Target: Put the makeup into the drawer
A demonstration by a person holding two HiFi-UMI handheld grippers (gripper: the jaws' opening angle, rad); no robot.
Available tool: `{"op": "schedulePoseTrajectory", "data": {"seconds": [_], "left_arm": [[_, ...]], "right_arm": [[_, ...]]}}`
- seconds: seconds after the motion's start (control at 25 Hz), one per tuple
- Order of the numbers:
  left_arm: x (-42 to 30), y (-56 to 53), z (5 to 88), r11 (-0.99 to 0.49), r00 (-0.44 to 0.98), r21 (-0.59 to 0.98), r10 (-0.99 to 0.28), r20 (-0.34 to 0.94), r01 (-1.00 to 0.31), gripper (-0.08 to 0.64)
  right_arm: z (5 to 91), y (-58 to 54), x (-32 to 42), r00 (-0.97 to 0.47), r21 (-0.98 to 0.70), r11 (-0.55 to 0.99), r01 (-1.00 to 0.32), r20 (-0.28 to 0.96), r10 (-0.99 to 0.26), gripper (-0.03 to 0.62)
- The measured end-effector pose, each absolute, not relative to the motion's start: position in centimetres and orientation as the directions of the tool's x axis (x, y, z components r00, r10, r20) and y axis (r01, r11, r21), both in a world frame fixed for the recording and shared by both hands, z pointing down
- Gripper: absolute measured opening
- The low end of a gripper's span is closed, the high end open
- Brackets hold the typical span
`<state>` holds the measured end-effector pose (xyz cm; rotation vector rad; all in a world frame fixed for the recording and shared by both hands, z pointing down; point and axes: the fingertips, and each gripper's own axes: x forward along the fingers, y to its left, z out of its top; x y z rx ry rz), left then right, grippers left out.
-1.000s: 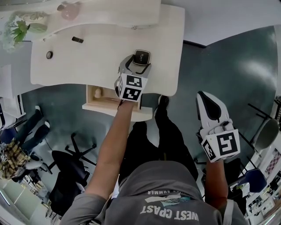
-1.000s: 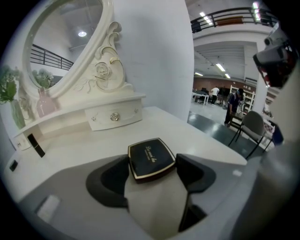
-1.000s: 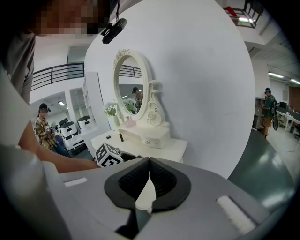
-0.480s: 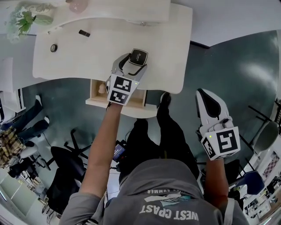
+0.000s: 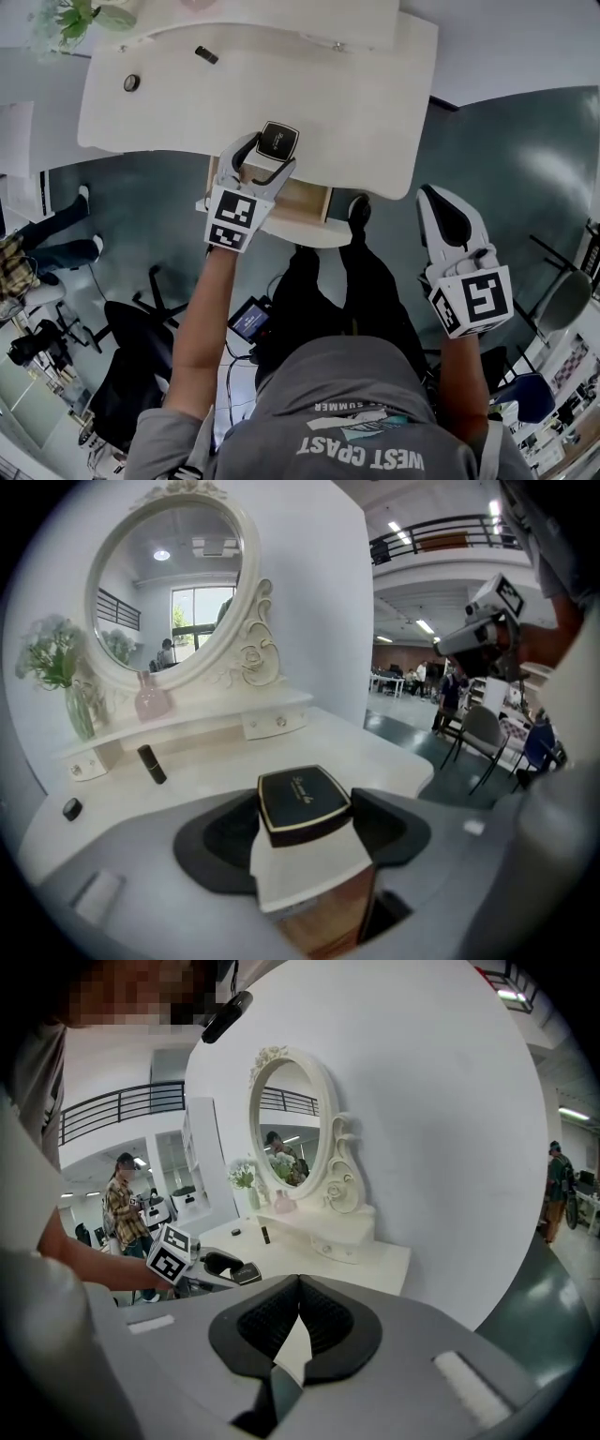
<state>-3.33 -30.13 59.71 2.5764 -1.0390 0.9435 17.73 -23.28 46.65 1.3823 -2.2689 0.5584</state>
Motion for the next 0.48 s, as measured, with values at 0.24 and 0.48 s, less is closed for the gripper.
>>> {"op": "schedulePoseTrajectory", "data": {"seconds": [0.24, 0.48], "left_arm": [[-8.1, -27.5, 59.4, -0.711, 0.529, -0.032, -0.551, 0.645, -0.703, 0.307], [-10.5, -25.3, 61.8, -0.679, 0.504, 0.009, -0.537, 0.676, -0.735, 0.307]], "right_arm": [[46.2, -23.6, 13.5, -0.441, -0.119, 0.455, -0.882, 0.546, -0.712, 0.003], [47.2, -23.8, 11.6, -0.458, -0.120, 0.477, -0.871, 0.553, -0.696, 0.003]]}}
